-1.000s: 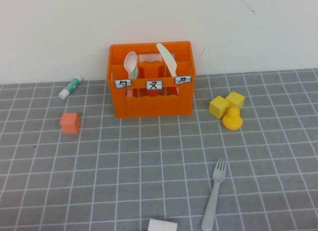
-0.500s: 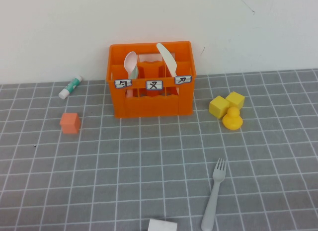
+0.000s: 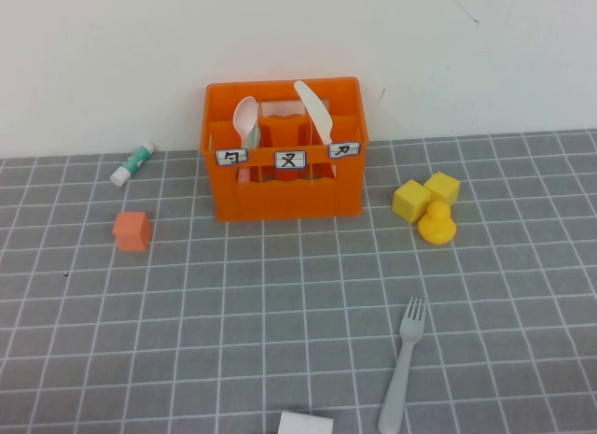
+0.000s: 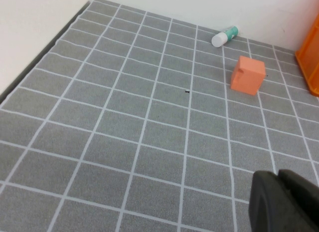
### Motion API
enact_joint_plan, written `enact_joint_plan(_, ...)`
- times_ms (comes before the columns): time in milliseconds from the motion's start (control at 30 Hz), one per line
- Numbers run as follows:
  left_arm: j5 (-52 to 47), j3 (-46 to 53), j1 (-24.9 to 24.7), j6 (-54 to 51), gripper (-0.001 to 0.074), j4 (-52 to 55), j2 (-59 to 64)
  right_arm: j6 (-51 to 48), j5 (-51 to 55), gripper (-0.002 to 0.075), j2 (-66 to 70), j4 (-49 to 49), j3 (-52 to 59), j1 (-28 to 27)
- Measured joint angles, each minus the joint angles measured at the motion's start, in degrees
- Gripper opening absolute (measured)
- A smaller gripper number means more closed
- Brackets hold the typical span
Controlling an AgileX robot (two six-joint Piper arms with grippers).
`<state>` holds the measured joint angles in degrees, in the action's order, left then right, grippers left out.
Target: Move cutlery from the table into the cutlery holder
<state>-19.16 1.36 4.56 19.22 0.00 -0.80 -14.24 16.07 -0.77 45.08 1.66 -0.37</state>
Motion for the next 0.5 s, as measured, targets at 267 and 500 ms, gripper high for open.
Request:
enact_joint_plan(267,0.0,0.0,0.0,-0.13,-0.0001,0.0,0.0,-2.93,9.58,-0.0003,2.25,-2.8,-7.87,0.0)
enact_joint_plan(500,0.0,0.0,0.0,-0.12,-0.0001,0.0,0.0,-11.23,31.5,-0.0003,17.7,-11.99,-23.54,0.1)
